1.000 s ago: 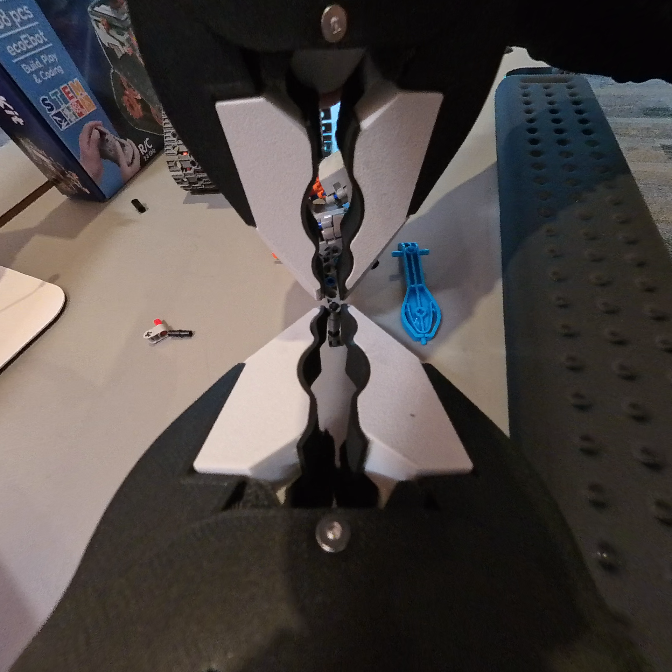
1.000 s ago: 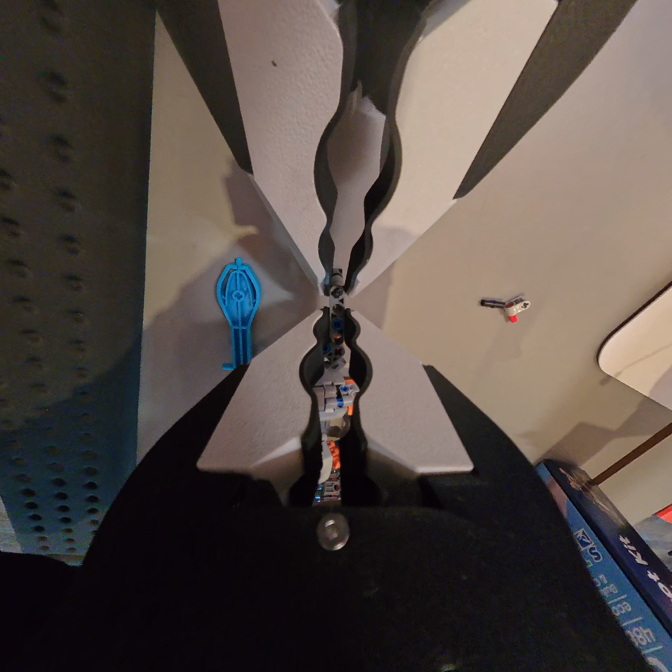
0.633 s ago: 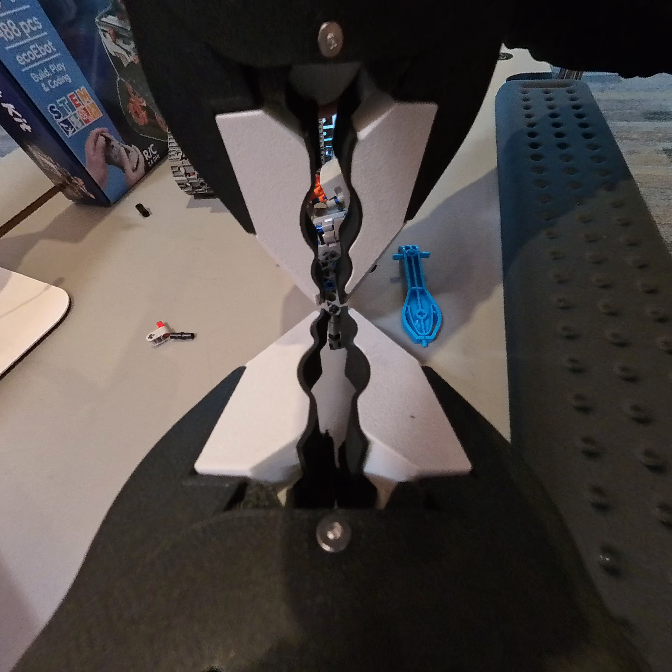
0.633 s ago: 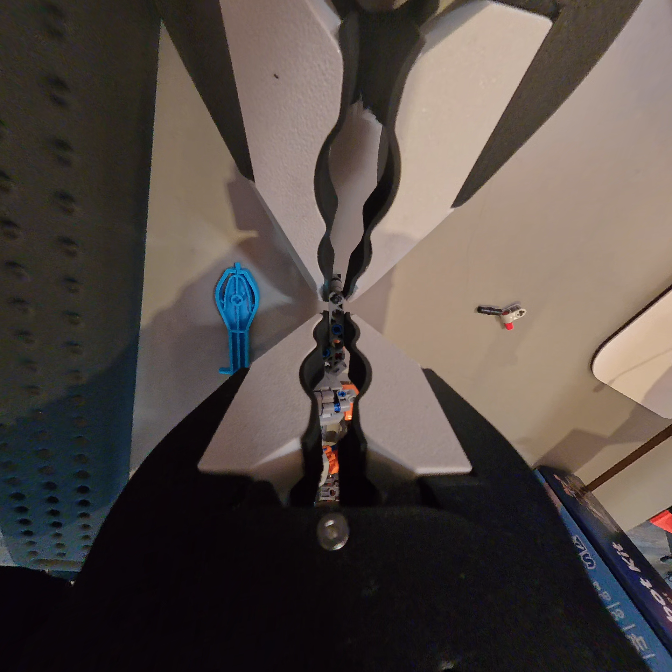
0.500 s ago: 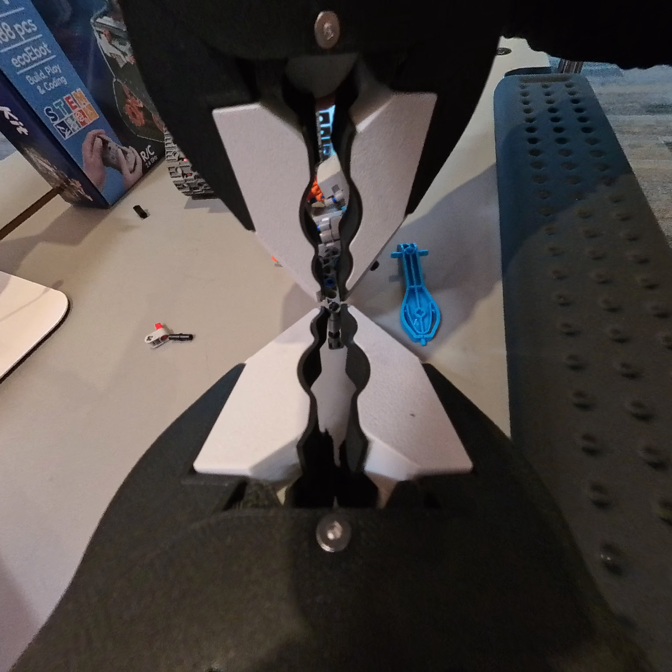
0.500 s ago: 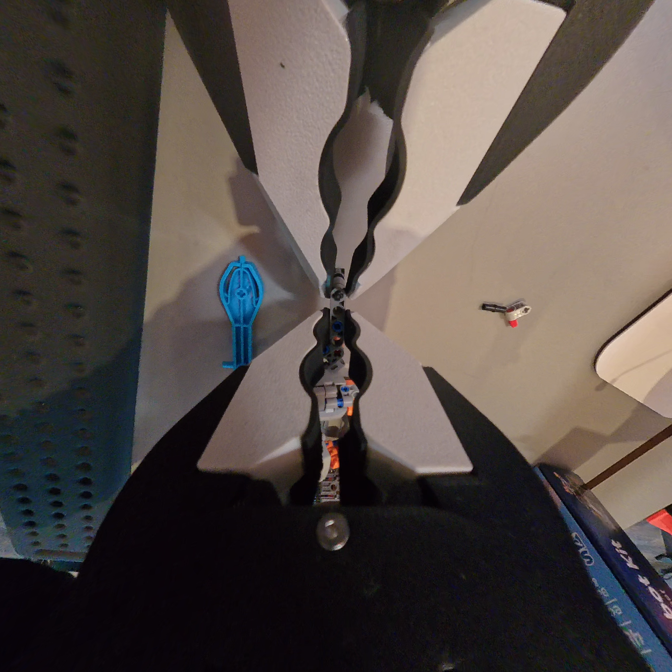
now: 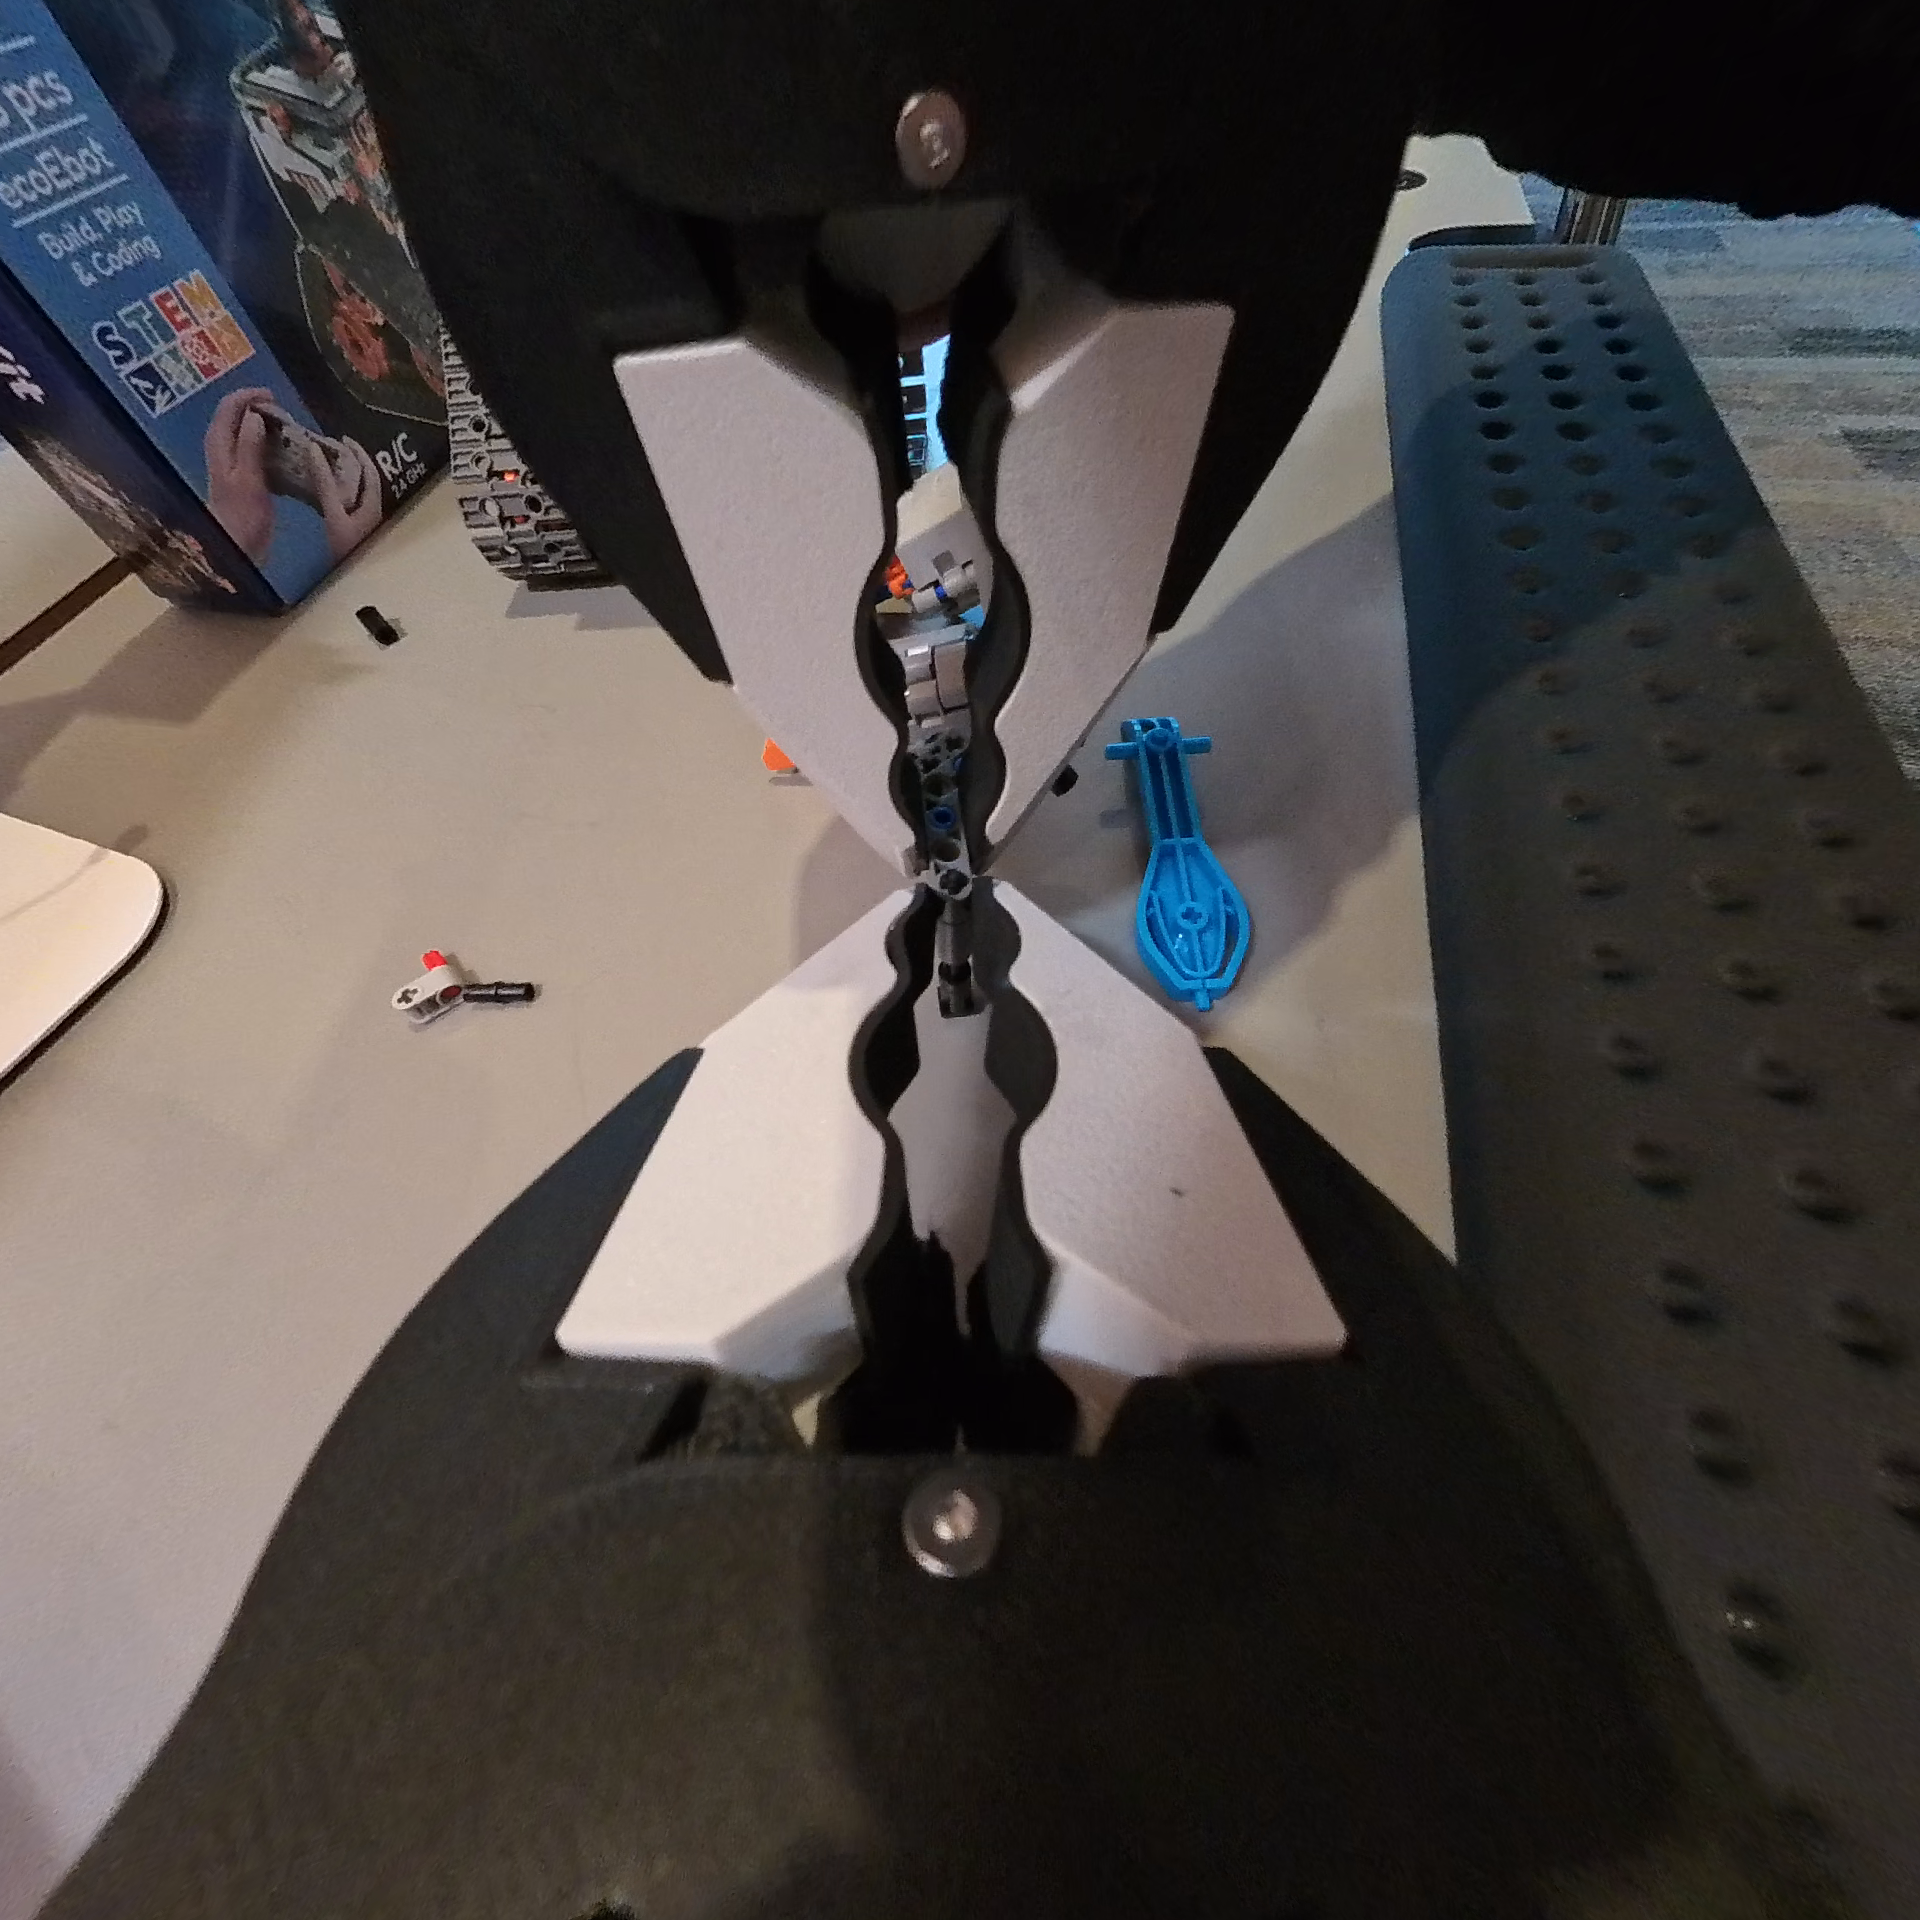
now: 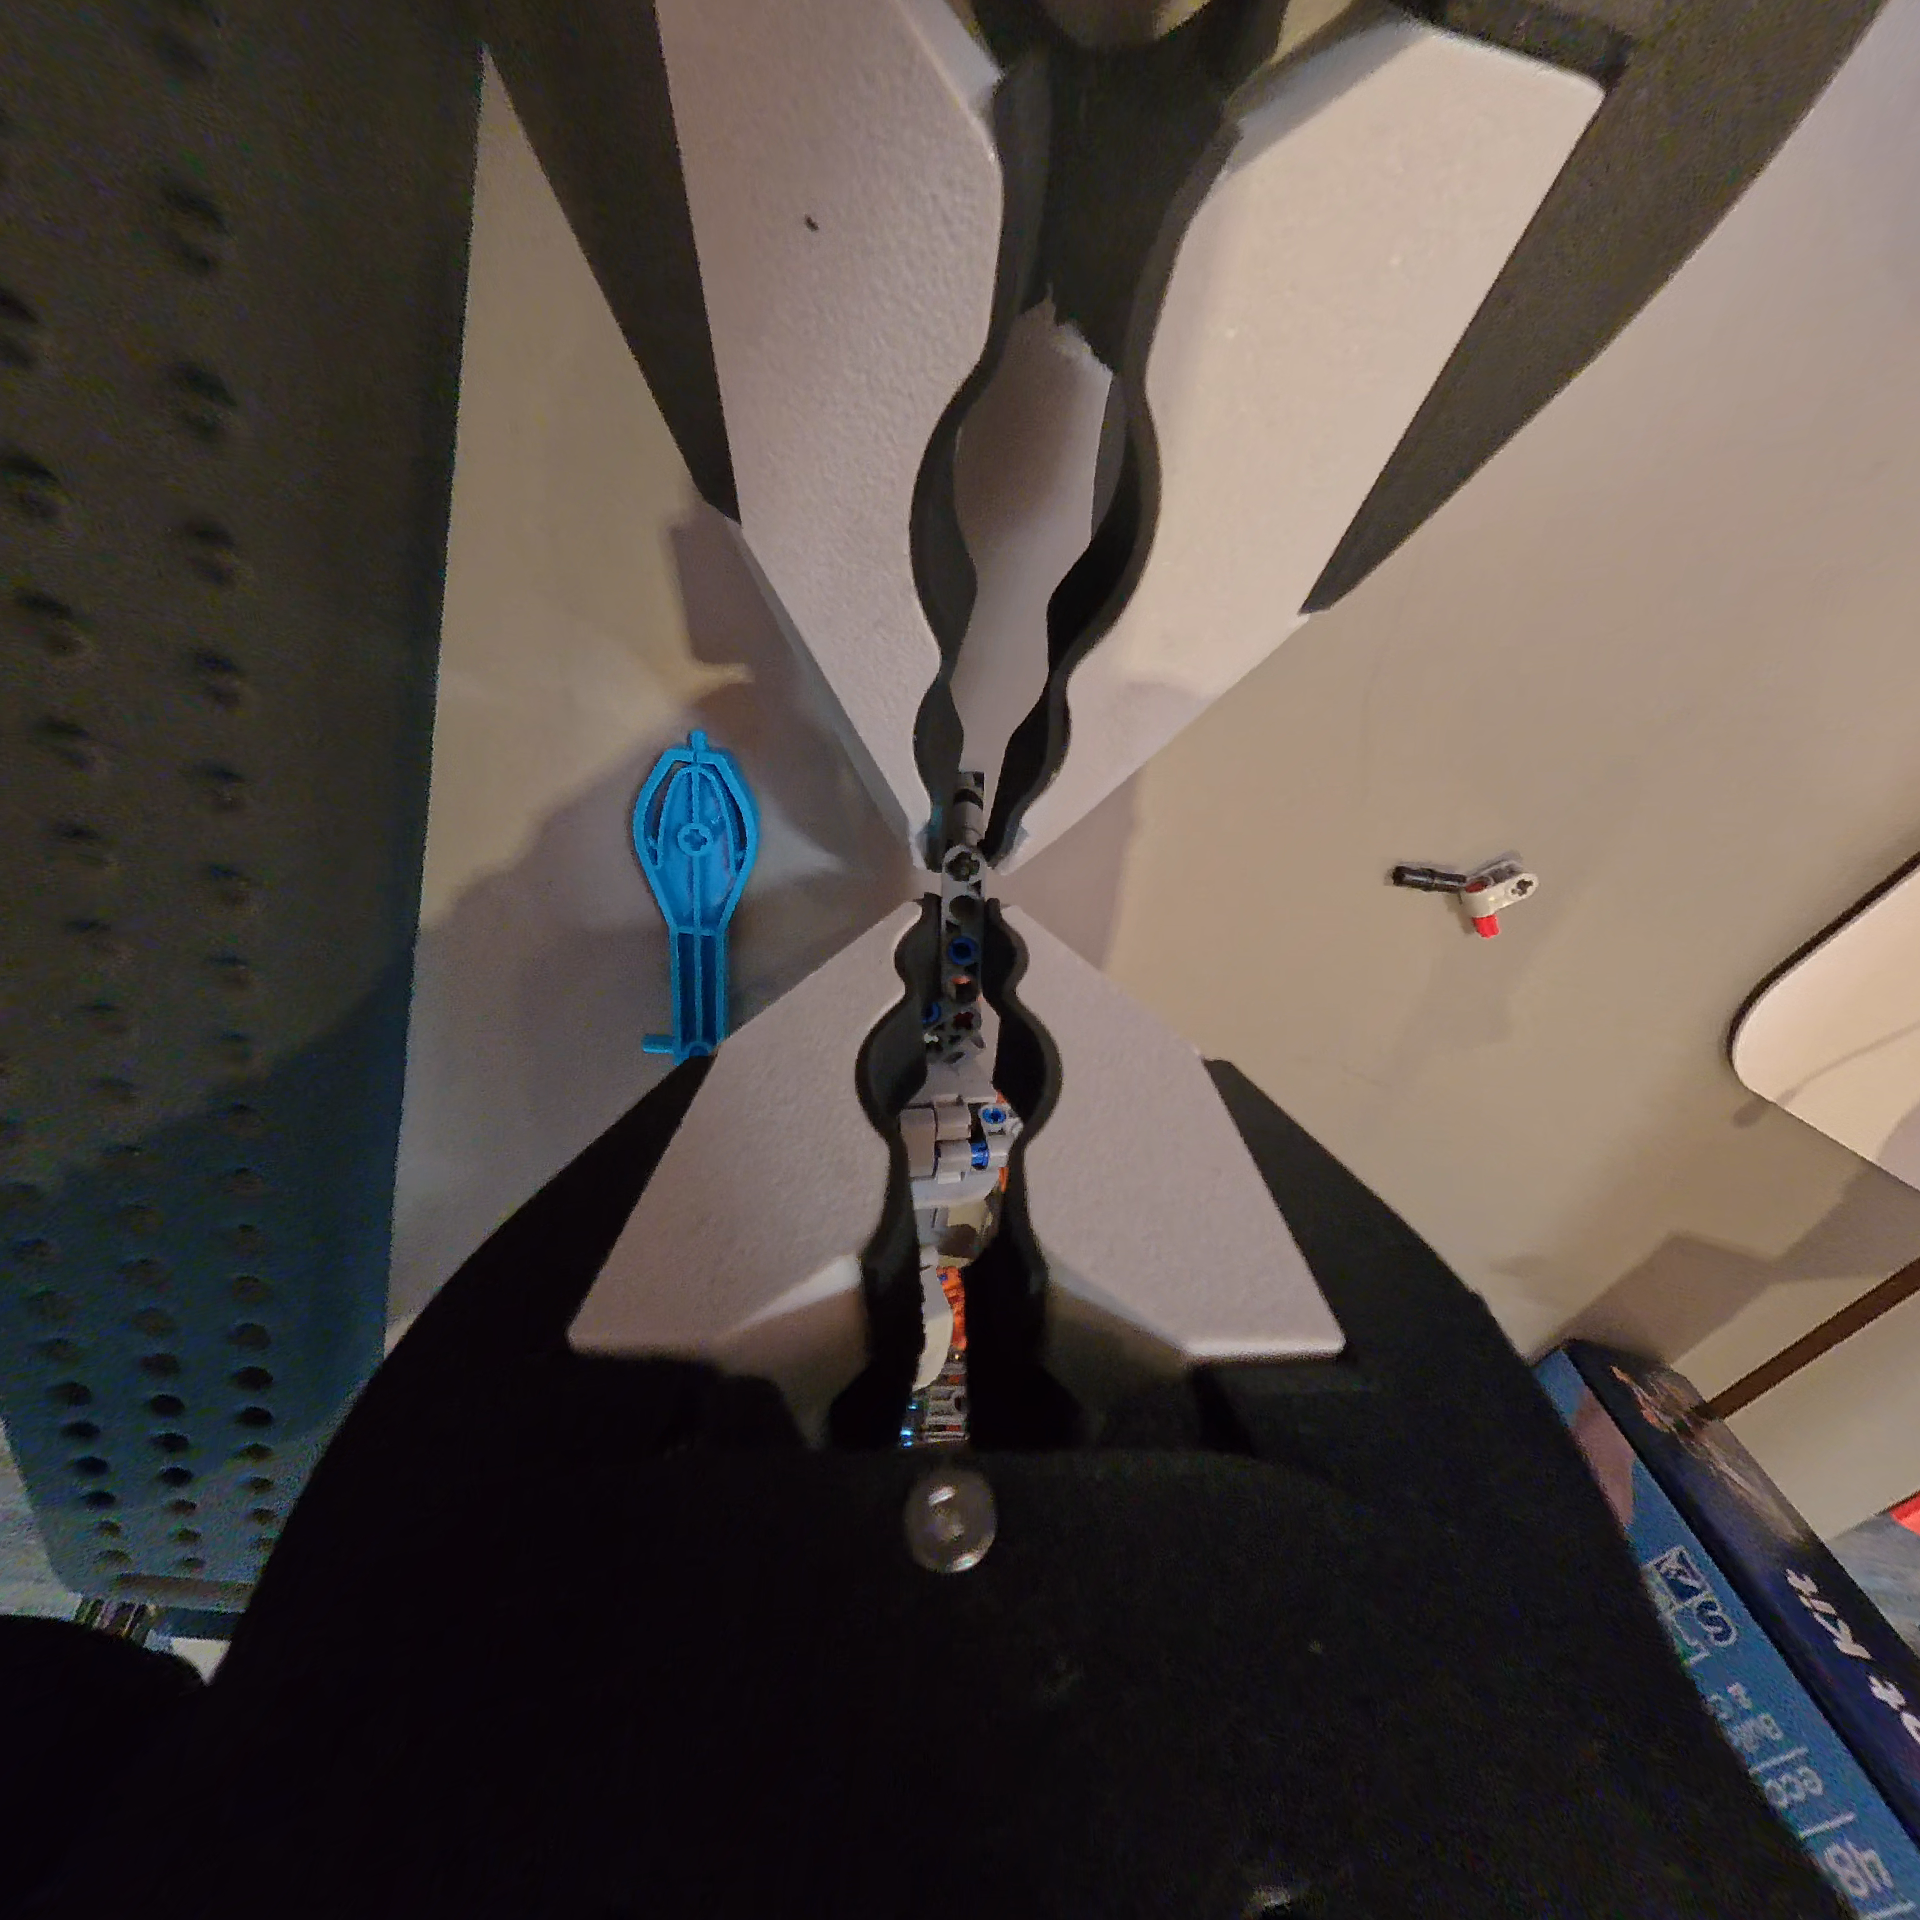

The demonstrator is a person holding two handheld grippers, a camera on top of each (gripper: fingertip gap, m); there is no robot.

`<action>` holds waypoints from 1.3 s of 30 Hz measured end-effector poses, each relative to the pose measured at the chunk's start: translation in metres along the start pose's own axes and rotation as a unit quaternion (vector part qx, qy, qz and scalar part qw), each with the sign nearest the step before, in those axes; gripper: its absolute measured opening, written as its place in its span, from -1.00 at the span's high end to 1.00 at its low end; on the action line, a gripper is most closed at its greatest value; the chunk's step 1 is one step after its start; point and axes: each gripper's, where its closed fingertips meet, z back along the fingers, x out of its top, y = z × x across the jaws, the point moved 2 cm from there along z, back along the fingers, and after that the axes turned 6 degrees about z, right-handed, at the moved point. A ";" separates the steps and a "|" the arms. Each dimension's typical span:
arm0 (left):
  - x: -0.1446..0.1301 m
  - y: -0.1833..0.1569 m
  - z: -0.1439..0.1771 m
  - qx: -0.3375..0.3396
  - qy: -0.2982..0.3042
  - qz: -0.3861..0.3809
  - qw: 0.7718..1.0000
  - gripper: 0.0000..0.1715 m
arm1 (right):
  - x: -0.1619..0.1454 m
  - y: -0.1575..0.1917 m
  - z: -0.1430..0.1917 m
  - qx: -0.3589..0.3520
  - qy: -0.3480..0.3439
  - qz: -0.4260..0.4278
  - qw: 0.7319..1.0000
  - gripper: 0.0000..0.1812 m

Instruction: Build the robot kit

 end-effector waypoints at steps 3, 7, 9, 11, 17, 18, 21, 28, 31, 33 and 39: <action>0.001 0.000 0.000 0.002 -0.002 0.001 1.000 0.99 | 0.000 -0.001 0.000 -0.001 -0.001 -0.001 1.000 1.00; -0.002 0.001 -0.001 0.007 0.010 -0.004 1.000 0.94 | -0.005 0.001 0.000 -0.014 0.010 -0.012 1.000 0.96; -0.002 0.001 -0.002 0.004 0.011 0.004 1.000 0.94 | -0.003 0.002 0.002 -0.033 -0.010 -0.022 0.999 0.93; -0.002 0.002 -0.002 0.004 0.010 0.003 1.000 0.94 | 0.000 0.001 0.004 -0.044 -0.047 -0.034 0.997 0.88; -0.002 0.002 -0.002 0.000 0.011 0.010 1.000 0.94 | 0.000 0.001 0.003 -0.056 -0.098 -0.045 0.993 0.95; -0.002 0.001 -0.002 -0.002 0.012 0.009 1.000 0.93 | 0.000 0.001 0.003 -0.053 -0.092 -0.042 0.993 0.95; -0.002 0.001 -0.003 0.000 0.014 0.007 1.000 0.93 | 0.000 0.000 0.003 -0.039 -0.059 -0.030 0.997 0.95; -0.003 0.002 -0.003 0.003 0.015 0.010 1.000 0.95 | 0.002 -0.001 0.002 -0.017 -0.017 -0.017 1.000 0.98; -0.003 0.002 -0.003 0.000 0.015 0.011 1.000 0.95 | 0.002 -0.001 0.002 -0.015 -0.018 -0.018 1.000 0.98; -0.003 0.002 -0.003 0.000 0.014 0.011 1.000 0.95 | 0.002 -0.001 0.002 -0.013 -0.020 -0.018 1.000 0.98; -0.002 0.002 -0.003 0.001 0.013 0.011 1.000 0.96 | 0.002 -0.001 0.001 -0.013 -0.022 -0.016 1.000 0.99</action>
